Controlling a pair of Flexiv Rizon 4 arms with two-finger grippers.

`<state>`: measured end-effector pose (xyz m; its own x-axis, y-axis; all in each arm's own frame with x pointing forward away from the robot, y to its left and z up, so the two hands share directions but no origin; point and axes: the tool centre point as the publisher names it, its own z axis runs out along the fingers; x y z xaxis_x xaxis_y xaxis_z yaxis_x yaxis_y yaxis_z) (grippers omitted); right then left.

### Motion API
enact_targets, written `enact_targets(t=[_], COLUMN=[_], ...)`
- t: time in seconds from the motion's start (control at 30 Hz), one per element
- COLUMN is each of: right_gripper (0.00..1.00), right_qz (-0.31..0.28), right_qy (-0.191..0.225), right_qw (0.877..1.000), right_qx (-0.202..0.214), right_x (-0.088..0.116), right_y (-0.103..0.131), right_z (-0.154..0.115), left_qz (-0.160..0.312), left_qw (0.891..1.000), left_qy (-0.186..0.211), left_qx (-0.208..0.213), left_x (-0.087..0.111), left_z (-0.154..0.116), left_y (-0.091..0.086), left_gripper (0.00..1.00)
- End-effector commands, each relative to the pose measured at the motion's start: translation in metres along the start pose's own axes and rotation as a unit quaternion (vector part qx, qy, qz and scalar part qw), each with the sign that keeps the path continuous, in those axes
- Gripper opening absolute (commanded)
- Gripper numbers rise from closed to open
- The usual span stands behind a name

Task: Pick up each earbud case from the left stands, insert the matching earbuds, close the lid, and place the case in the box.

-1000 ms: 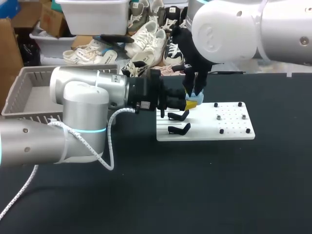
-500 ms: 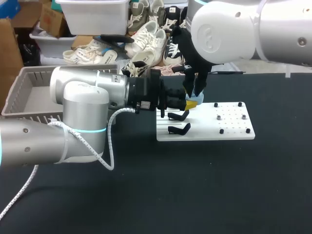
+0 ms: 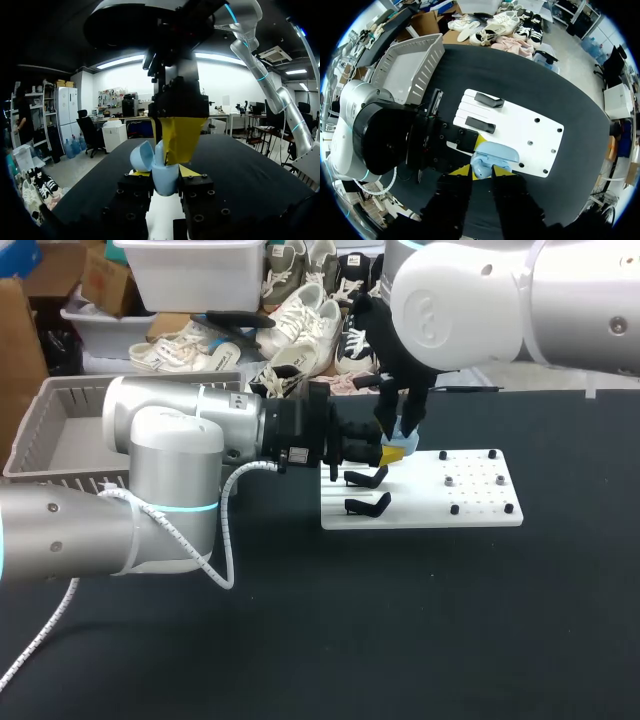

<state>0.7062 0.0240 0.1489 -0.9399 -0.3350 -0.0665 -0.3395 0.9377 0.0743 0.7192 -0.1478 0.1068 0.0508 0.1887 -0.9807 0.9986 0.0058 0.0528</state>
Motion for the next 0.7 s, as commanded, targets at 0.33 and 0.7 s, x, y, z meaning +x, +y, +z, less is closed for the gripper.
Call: enact_targets(t=[0.33, 0.7], right_gripper=[0.25, 0.27], right_qz=[0.0, 0.013], right_qy=[-0.002, -0.026], right_qw=[1.0, 1.0], right_qx=[0.003, 0.01], right_x=[0.001, -0.007], right_y=[0.001, -0.007], right_z=[-0.004, -0.022], left_qz=[0.0, 0.0], left_qw=[1.0, 1.0], left_qy=[0.0, 0.0], left_qx=[-0.002, -0.002], left_x=[0.0, 0.0], left_z=[-0.001, -0.001], left_y=[-0.001, -0.001], left_gripper=[0.0, 0.0])
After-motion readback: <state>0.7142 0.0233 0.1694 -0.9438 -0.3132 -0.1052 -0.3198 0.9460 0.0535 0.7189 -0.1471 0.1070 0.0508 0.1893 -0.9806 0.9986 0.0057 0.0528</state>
